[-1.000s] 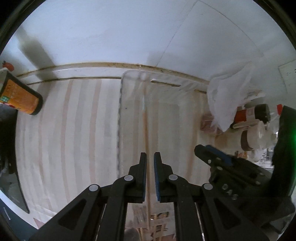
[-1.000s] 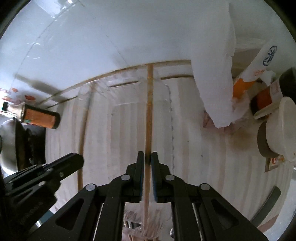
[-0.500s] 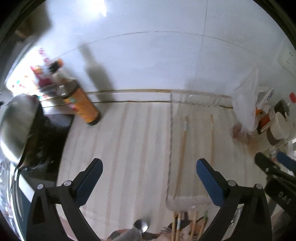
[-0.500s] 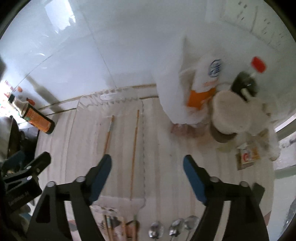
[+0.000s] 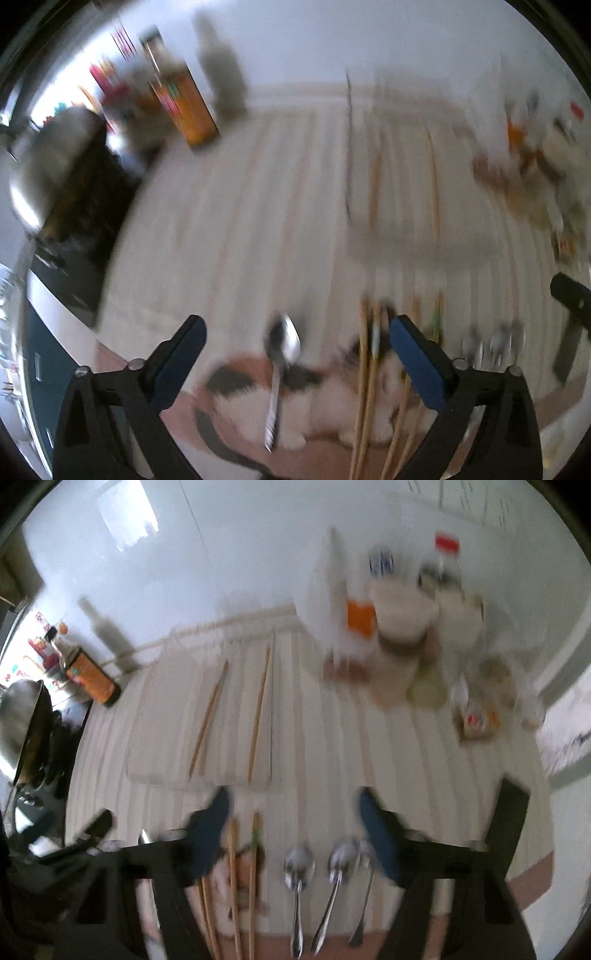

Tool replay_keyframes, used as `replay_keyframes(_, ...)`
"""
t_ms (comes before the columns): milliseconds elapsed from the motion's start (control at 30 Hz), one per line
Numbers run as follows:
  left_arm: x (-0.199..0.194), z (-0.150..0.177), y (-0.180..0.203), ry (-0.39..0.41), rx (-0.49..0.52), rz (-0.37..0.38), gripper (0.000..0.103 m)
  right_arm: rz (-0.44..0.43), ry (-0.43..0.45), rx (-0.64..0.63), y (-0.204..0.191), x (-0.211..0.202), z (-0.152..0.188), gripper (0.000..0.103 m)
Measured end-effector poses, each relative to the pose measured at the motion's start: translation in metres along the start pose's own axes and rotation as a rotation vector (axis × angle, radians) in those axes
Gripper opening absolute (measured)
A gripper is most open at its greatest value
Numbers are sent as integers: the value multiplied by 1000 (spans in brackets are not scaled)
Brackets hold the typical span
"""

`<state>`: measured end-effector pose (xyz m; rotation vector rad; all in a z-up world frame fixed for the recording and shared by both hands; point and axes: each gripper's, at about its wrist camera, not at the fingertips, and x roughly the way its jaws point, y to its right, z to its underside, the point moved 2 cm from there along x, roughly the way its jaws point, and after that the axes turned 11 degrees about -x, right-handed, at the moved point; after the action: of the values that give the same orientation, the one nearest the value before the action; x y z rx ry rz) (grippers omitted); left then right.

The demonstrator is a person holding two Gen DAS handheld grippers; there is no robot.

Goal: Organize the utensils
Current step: 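Move both tools back over the utensils on the placemat, then grasp another wooden chopstick with the left tool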

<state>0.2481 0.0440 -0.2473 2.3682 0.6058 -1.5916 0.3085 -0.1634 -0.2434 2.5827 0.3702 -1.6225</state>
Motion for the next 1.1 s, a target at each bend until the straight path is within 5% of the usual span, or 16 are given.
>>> replay_keyframes(33, 13, 10, 1, -53, 1, 20, 83, -13, -28, 15, 4, 7, 11, 41)
replay_keyframes(100, 35, 24, 4, -135, 21, 41, 54, -28, -68, 44, 10, 17, 28, 38)
replay_keyframes(200, 66, 41, 12, -242, 38, 80, 34, -42, -118, 89, 15, 29, 50, 38)
replay_keyframes(333, 76, 46, 21, -247, 62, 114, 20, -41, -146, 111, 15, 36, 67, 38)
replay_keyframes(367, 75, 45, 21, -245, 63, 119, 4, -42, -152, 114, 14, 37, 70, 38)
replay_keyframes(400, 76, 46, 22, -256, 68, 110, 1, -46, -159, 115, 12, 39, 72, 38)
replay_keyframes(667, 72, 59, -6, -261, 127, 85, 0, -120, -247, 78, -24, 69, 87, 35)
replay_keyframes(867, 71, 64, -26, -347, 16, 222, 9, -132, -293, 50, -45, 97, 92, 35)
replay_keyframes(1000, 67, 64, -8, -324, 45, 251, 22, -81, -308, 13, -50, 109, 100, 9)
replay_keyframes(1033, 67, 63, -3, -320, 54, 256, 22, -3, -322, -6, -47, 110, 103, 2)
replay_keyframes(1100, 64, 61, 10, -327, 62, 273, 22, -22, -318, 34, -37, 110, 108, 0)
